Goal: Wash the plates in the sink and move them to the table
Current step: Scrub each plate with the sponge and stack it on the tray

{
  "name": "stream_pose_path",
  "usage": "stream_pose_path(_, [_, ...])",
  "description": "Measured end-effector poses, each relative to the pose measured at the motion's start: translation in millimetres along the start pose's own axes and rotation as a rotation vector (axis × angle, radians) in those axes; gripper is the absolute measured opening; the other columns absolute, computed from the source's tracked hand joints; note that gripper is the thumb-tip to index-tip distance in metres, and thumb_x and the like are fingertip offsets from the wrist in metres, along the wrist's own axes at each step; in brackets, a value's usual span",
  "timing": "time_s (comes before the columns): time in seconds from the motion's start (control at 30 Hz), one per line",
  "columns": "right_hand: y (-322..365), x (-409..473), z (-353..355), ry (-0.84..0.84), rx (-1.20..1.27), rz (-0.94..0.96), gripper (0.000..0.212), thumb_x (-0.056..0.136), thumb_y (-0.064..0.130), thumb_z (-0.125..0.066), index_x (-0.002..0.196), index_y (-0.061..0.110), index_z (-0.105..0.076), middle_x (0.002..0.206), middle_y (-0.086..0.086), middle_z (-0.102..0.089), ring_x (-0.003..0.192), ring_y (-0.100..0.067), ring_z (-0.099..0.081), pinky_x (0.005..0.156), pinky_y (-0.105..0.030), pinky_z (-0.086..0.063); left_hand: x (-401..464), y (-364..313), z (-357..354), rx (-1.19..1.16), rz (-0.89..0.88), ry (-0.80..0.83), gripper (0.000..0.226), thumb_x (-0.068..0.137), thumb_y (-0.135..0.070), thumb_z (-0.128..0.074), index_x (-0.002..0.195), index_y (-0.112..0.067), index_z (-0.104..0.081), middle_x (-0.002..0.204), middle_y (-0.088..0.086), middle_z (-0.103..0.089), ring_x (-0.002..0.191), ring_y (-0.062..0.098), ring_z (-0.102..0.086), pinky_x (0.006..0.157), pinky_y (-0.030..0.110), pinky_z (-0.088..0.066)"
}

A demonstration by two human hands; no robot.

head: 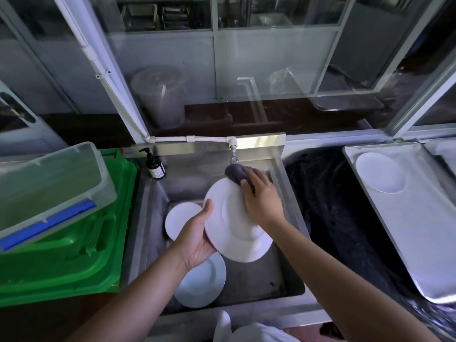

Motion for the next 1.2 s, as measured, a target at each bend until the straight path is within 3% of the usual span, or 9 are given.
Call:
stream_pose_path(0.27, [20,-80,-35,-0.021,-0.076,0.440,0.049,0.107,0.039,-0.043,0.154,0.026,-0.042,0.164,-0.007,-0.029,0.141,-0.038,-0.040,0.113,-0.050,-0.039,11,-5,-2,-0.151,-0.075,-0.014,0.060,0.102,-0.045,-0.041,0.146,-0.006,-0.052,0.140,0.018,-0.062,0.129,0.030,-0.061,0.108,0.045,-0.049])
stream_pose_path(0.43, [-6,-82,-22,-0.024,-0.206,0.677,0.056,0.102,0.012,-0.050,0.154,0.004,-0.033,0.162,-0.023,-0.026,0.150,-0.043,-0.027,0.112,-0.058,-0.037,10,-12,5,-0.220,-0.070,0.004,0.068,0.105,-0.053,-0.038,0.147,-0.001,-0.049,0.145,0.024,-0.055,0.140,0.035,-0.049,0.123,0.050,-0.028])
stream_pose_path(0.57, [-5,-79,-16,0.004,-0.200,0.650,0.059,0.095,0.007,-0.044,0.153,0.002,-0.030,0.159,-0.027,-0.029,0.148,-0.040,-0.030,0.112,-0.055,-0.040,8,-10,0,-0.202,-0.081,0.010,0.069,0.105,-0.054,-0.037,0.144,0.001,-0.051,0.144,0.024,-0.057,0.137,0.033,-0.052,0.122,0.051,-0.029])
stream_pose_path(0.67, [0,-84,-17,0.058,-0.134,0.587,0.064,0.095,0.008,-0.043,0.157,0.010,-0.028,0.164,-0.022,-0.022,0.153,-0.038,-0.021,0.115,-0.057,-0.035,6,-8,-1,-0.198,-0.081,0.014,0.069,0.105,-0.053,-0.037,0.147,0.001,-0.049,0.145,0.024,-0.056,0.140,0.034,-0.050,0.124,0.052,-0.027])
stream_pose_path(0.77, [11,-94,-17,0.080,-0.081,0.598,0.061,0.093,0.009,-0.045,0.154,0.011,-0.040,0.164,-0.018,-0.026,0.153,-0.039,-0.020,0.118,-0.056,-0.030,4,-5,2,-0.171,-0.077,0.020,0.068,0.106,-0.054,-0.036,0.147,0.000,-0.049,0.146,0.025,-0.055,0.140,0.037,-0.048,0.123,0.054,-0.026])
stream_pose_path(0.9, [14,-92,-4,0.114,0.096,0.454,0.053,0.098,0.032,-0.046,0.150,0.025,-0.048,0.166,0.000,-0.024,0.154,-0.014,-0.020,0.123,-0.039,-0.023,1,-1,7,-0.135,-0.057,0.026,0.066,0.105,-0.054,-0.038,0.146,-0.003,-0.052,0.145,0.024,-0.056,0.140,0.038,-0.048,0.122,0.055,-0.028])
stream_pose_path(0.97, [11,-88,2,0.087,0.152,0.293,0.050,0.100,0.043,-0.046,0.148,0.029,-0.049,0.160,0.006,-0.036,0.148,-0.005,-0.030,0.121,-0.038,-0.029,1,1,8,-0.154,-0.069,0.012,0.064,0.105,-0.052,-0.040,0.145,-0.003,-0.053,0.144,0.023,-0.057,0.137,0.036,-0.052,0.119,0.054,-0.033])
stream_pose_path(1.07, [11,-85,2,0.091,0.199,0.173,0.048,0.098,0.031,-0.060,0.144,0.021,-0.054,0.142,0.004,-0.057,0.133,-0.009,-0.048,0.112,-0.029,-0.040,1,8,9,-0.181,-0.065,-0.005,0.064,0.105,-0.051,-0.041,0.147,-0.003,-0.051,0.144,0.023,-0.057,0.135,0.036,-0.054,0.116,0.051,-0.038])
stream_pose_path(1.2, [10,-75,7,0.113,0.252,-0.036,0.042,0.093,0.018,-0.067,0.133,0.030,-0.062,0.124,0.016,-0.064,0.108,0.001,-0.054,0.099,-0.016,-0.042,1,20,10,-0.166,-0.024,-0.007,0.060,0.106,-0.049,-0.039,0.145,-0.006,-0.053,0.143,0.022,-0.058,0.133,0.035,-0.056,0.114,0.051,-0.040])
Point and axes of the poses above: each hand's wrist, its own x-axis towards the middle knuckle, its own z-axis out of the back of the hand, y = z × x, the point moved 3 cm from there along x, towards the middle knuckle
